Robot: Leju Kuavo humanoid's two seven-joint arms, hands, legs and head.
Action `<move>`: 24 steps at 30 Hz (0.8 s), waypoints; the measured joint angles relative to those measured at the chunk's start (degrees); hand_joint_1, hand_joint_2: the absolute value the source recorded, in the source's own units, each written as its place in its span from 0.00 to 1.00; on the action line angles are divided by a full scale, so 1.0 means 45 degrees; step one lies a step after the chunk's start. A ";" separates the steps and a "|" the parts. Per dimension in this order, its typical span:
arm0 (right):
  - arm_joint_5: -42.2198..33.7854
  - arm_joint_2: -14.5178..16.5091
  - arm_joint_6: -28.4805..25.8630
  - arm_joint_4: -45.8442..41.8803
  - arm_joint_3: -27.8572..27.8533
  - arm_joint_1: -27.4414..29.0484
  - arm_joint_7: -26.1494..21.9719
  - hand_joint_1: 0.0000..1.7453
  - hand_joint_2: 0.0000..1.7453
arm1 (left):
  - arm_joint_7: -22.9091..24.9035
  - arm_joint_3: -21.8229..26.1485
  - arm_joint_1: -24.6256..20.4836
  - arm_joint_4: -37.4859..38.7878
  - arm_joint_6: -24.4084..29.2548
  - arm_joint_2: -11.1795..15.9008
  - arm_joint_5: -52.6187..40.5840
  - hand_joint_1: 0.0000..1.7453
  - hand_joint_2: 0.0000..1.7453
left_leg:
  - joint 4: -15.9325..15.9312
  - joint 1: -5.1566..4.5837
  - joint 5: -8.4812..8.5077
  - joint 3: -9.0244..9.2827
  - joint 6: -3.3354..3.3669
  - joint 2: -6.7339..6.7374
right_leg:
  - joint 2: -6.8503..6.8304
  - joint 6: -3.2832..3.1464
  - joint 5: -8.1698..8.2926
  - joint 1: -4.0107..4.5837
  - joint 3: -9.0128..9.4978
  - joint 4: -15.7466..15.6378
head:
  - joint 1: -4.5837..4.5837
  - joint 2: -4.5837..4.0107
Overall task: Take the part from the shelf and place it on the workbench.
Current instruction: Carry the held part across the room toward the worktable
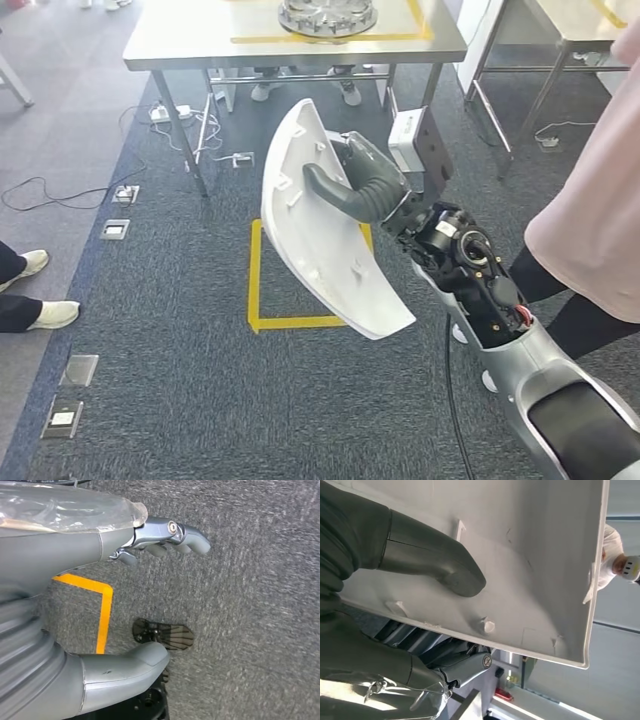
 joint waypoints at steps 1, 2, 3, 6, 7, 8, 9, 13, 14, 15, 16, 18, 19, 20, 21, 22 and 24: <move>0.0000 -0.0001 0.0000 -0.0001 -0.0007 -0.0010 -0.0002 1.00 1.00 | 0.0000 0.0000 0.0012 0.0000 0.0000 -0.0002 0.0000 0.00 1.00 | -0.0036 0.0022 -0.0068 0.0137 0.0073 -0.0007 | -0.0001 0.0047 -0.0052 -0.0002 -0.0073 0.0292 | 0.0046 0.0000; 0.0000 -0.0002 0.0000 -0.0001 -0.0015 -0.0018 -0.0005 1.00 1.00 | 0.0000 0.0001 0.0023 0.0000 0.0000 -0.0001 0.0000 0.00 1.00 | -0.0063 0.0030 -0.0141 0.0286 0.0136 -0.0016 | -0.0005 0.0088 -0.0181 -0.0012 -0.0347 0.0838 | 0.0103 0.0000; 0.0000 -0.0003 0.0000 0.0000 -0.0016 -0.0014 -0.0007 1.00 1.00 | 0.0000 0.0001 0.0034 0.0000 0.0000 -0.0001 0.0000 0.00 1.00 | -0.0088 0.0031 -0.0228 0.0409 0.0187 -0.0020 | -0.0008 0.0118 -0.0389 -0.0021 -0.0814 0.1634 | 0.0165 0.0000; 0.0000 -0.0003 -0.0002 0.0012 -0.0007 0.0090 -0.0004 1.00 1.00 | 0.0000 0.0001 0.0062 0.0000 0.0000 -0.0021 0.0000 0.00 1.00 | -0.0084 -0.0011 -0.0564 0.0776 0.0265 -0.0071 | -0.0005 0.0161 -0.1196 -0.0014 -0.2365 0.3695 | 0.0299 0.0000; 0.0001 -0.0003 -0.0007 0.0017 -0.0007 0.0124 -0.0002 1.00 1.00 | 0.0000 0.0000 0.0087 0.0000 0.0000 -0.0030 0.0000 0.00 1.00 | -0.0082 -0.0024 -0.0700 0.0953 0.0264 -0.0097 | -0.0005 0.0144 -0.1162 -0.0011 -0.2594 0.3665 | 0.0342 0.0000; 0.0006 -0.0004 -0.0017 0.0021 -0.0010 0.0142 -0.0009 1.00 1.00 | 0.0000 -0.0001 0.0110 0.0000 0.0004 -0.0038 0.0001 0.00 1.00 | -0.0081 -0.0039 -0.0844 0.1163 0.0249 -0.0122 | -0.0004 0.0102 -0.0811 -0.0006 -0.2618 0.3188 | 0.0397 0.0000; 0.0012 -0.0004 -0.0030 0.0023 -0.0010 0.0145 -0.0020 1.00 1.00 | -0.0001 -0.0002 0.0123 0.0000 0.0008 -0.0044 0.0002 0.00 1.00 | -0.0087 -0.0051 -0.0996 0.1368 0.0229 -0.0139 | 0.0000 0.0029 -0.0138 0.0007 -0.2493 0.2378 | 0.0453 0.0000; 0.0079 -0.0003 -0.0119 0.0067 -0.0015 0.0155 -0.0074 1.00 1.00 | -0.0010 -0.0002 0.0104 0.0000 0.0026 -0.0096 0.0022 0.00 1.00 | -0.0046 -0.0076 -0.1420 0.1778 0.0012 -0.0202 | 0.0015 -0.0287 0.1558 0.0165 -0.2073 0.0286 | 0.0467 0.0000; 0.0080 -0.0003 -0.0141 0.0067 -0.0018 0.0132 -0.0079 1.00 1.00 | -0.0016 -0.0004 0.0103 0.0000 0.0028 -0.0097 0.0027 0.00 1.00 | -0.0033 -0.0073 -0.1436 0.1798 -0.0062 -0.0214 | 0.0015 -0.0360 0.1503 0.0169 -0.1944 0.0231 | 0.0453 0.0000; 0.0080 -0.0003 -0.0159 0.0058 -0.0030 0.0107 -0.0088 1.00 1.00 | -0.0023 -0.0005 0.0104 0.0000 0.0030 -0.0102 0.0028 0.00 1.00 | 0.0084 -0.0053 -0.1437 0.1789 -0.0124 -0.0192 | 0.0013 -0.0430 0.1524 0.0154 -0.1792 0.0158 | 0.0451 0.0000; 0.0080 -0.0003 -0.0186 0.0050 -0.0046 0.0068 -0.0092 1.00 1.00 | -0.0033 -0.0006 0.0092 0.0000 0.0030 -0.0104 0.0029 0.00 1.00 | 0.0432 -0.0042 -0.1411 0.1667 -0.0183 -0.0160 | 0.0010 -0.0497 0.1483 0.0134 -0.1653 0.0062 | 0.0432 0.0000; 0.0132 -0.0003 -0.0270 0.0041 -0.0072 0.0011 -0.0077 1.00 1.00 | -0.0045 -0.0007 0.0059 0.0000 0.0033 -0.0104 0.0024 0.00 1.00 | 0.1784 0.0004 -0.1565 0.0854 -0.0329 -0.0095 | -0.0001 -0.0593 0.1382 0.0082 -0.1388 -0.0069 | 0.0352 0.0000; 0.0177 -0.0003 -0.0307 0.0042 -0.0075 0.0015 -0.0060 1.00 1.00 | -0.0047 -0.0007 0.0052 0.0000 0.0033 -0.0102 0.0022 0.00 1.00 | 0.2639 0.0023 -0.1794 0.0252 -0.0406 -0.0072 | -0.0001 -0.0621 0.1300 0.0073 -0.1300 -0.0090 | 0.0283 0.0000; 0.0222 -0.0003 -0.0346 0.0044 -0.0075 0.0044 -0.0043 1.00 1.00 | -0.0046 -0.0007 0.0059 0.0000 0.0034 -0.0101 0.0019 0.00 1.00 | 0.3341 0.0049 -0.2101 -0.0345 -0.0470 -0.0059 | 0.0003 -0.0627 0.1201 0.0067 -0.1207 -0.0094 | 0.0226 0.0000; 0.0254 -0.0003 -0.0376 0.0045 -0.0075 0.0085 -0.0030 1.00 1.00 | -0.0047 -0.0007 0.0079 0.0000 0.0034 -0.0100 0.0019 0.00 1.00 | 0.3720 0.0075 -0.2332 -0.0802 -0.0514 -0.0048 | 0.0009 -0.0617 0.1086 0.0060 -0.1089 -0.0094 | 0.0186 0.0000; 0.0262 -0.0003 -0.0402 0.0046 -0.0077 0.0121 -0.0024 1.00 1.00 | -0.0047 -0.0007 0.0103 0.0000 0.0035 -0.0095 0.0019 0.00 1.00 | 0.3698 0.0099 -0.2368 -0.1066 -0.0537 -0.0040 | 0.0016 -0.0598 0.0958 0.0048 -0.0939 -0.0094 | 0.0156 0.0000; 0.0261 -0.0003 -0.0432 0.0046 -0.0078 0.0151 -0.0023 1.00 1.00 | -0.0047 -0.0007 0.0132 0.0000 0.0038 -0.0072 0.0019 0.00 1.00 | 0.2449 0.0133 -0.1512 -0.0982 -0.0538 -0.0015 | 0.0019 -0.0512 0.0664 0.0005 -0.0565 -0.0094 | 0.0109 0.0000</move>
